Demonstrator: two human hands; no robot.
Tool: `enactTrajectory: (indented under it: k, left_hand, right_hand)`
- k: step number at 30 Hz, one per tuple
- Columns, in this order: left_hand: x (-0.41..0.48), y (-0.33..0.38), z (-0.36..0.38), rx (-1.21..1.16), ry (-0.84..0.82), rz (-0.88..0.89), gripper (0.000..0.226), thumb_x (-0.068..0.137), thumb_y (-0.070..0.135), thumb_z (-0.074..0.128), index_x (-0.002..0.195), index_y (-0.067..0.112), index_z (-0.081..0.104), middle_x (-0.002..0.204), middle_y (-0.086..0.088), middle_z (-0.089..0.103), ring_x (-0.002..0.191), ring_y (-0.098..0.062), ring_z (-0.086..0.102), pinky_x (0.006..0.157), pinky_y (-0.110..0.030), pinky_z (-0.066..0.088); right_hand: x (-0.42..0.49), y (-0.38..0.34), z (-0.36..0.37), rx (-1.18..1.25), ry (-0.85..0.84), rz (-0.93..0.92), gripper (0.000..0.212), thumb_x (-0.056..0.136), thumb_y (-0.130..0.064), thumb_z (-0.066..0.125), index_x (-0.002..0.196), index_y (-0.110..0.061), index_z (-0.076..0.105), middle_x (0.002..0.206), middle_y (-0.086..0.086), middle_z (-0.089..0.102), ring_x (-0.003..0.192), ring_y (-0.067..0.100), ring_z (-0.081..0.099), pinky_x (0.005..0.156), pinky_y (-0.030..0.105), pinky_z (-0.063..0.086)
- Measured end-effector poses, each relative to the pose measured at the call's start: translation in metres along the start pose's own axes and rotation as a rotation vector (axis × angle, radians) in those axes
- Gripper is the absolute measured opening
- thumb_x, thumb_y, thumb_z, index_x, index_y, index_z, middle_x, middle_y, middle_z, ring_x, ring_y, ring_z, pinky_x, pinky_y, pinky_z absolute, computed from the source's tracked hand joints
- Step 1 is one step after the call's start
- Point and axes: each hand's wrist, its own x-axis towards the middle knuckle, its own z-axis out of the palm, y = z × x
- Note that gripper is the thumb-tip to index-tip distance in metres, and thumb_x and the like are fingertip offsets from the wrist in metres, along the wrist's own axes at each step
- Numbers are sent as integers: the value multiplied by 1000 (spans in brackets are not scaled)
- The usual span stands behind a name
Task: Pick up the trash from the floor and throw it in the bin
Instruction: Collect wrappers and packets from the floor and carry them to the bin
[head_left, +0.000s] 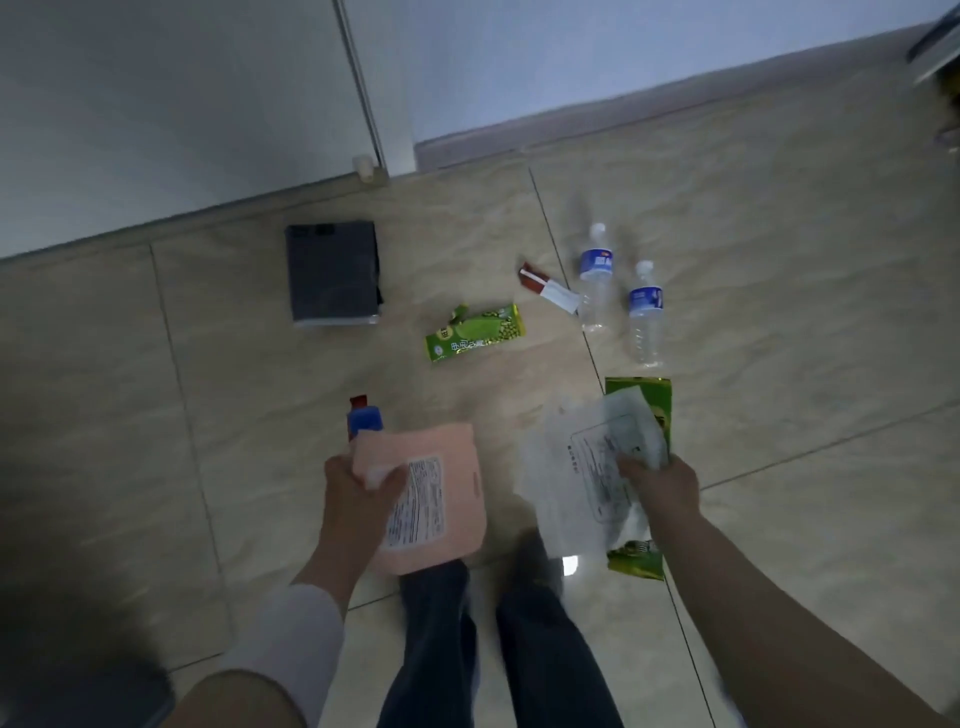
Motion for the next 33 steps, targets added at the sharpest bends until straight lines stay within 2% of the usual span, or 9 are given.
enactTrajectory:
  k: [2, 5, 8, 13, 17, 21, 26, 30, 33]
  left_hand:
    - [-36, 14, -11, -20, 9, 6, 43, 85, 17, 64, 112, 11, 31, 107, -8, 46, 92, -23, 51, 75, -31, 41]
    - [-81, 20, -21, -47, 28, 3, 52, 87, 20, 62, 126, 4, 30, 110, -6, 44, 95, -21, 50, 77, -30, 40]
    - [-116, 9, -23, -65, 63, -7, 56, 88, 21, 61, 129, 1, 29, 112, -6, 43, 99, -21, 48, 81, -30, 40]
    - [-176, -26, -23, -173, 93, -32, 50, 87, 16, 62, 116, 16, 22, 117, -4, 42, 103, -20, 49, 88, -29, 40]
    - [-226, -48, -46, -261, 136, -55, 68, 86, 12, 63, 136, 9, 17, 118, -3, 43, 102, -20, 50, 89, -32, 42]
    - [-263, -79, -88, -309, 187, -132, 58, 84, 16, 64, 134, 8, 36, 121, -9, 55, 104, -26, 57, 84, -40, 49]
    - [-301, -121, -152, -373, 275, -132, 32, 85, 9, 62, 116, 6, 53, 105, -13, 61, 101, -34, 62, 75, -37, 49]
    - [-324, -160, -203, -471, 369, -196, 53, 85, 11, 61, 132, 5, 37, 115, -10, 52, 99, -26, 54, 81, -36, 45]
    - [-339, -196, -247, -550, 433, -204, 50, 86, 8, 61, 131, 4, 39, 113, -9, 51, 100, -23, 52, 82, -34, 43]
  right_hand:
    - [-32, 8, -19, 76, 32, 68, 57, 78, -24, 75, 123, 5, 53, 121, 24, 60, 103, 35, 60, 87, 39, 50]
    - [-68, 28, -40, 135, 46, 116, 63, 77, -23, 76, 127, 6, 50, 126, 24, 58, 111, 37, 58, 89, 40, 49]
    - [-90, 56, -52, 167, 18, 116, 65, 75, -24, 77, 127, 4, 51, 126, 20, 59, 113, 37, 58, 96, 43, 50]
    - [-120, 100, -79, 180, -32, 95, 65, 73, -26, 78, 125, 3, 53, 123, 21, 61, 111, 37, 59, 98, 46, 50]
    - [-156, 126, -102, 144, -54, 59, 63, 74, -26, 77, 124, 4, 53, 124, 22, 60, 111, 37, 59, 98, 45, 49]
    - [-205, 134, -111, 115, -77, 36, 57, 77, -21, 75, 123, 4, 53, 124, 23, 59, 111, 38, 58, 94, 42, 48]
    - [-275, 137, -94, 28, -190, -55, 45, 85, -21, 67, 120, 3, 53, 106, 18, 59, 95, 34, 56, 86, 41, 47]
    - [-326, 143, -59, -56, -225, -123, 37, 81, -26, 70, 108, -3, 58, 111, 21, 64, 93, 34, 60, 87, 46, 53]
    - [-363, 152, -21, -99, -244, -157, 40, 80, -24, 72, 111, -2, 60, 113, 22, 65, 100, 39, 63, 91, 53, 52]
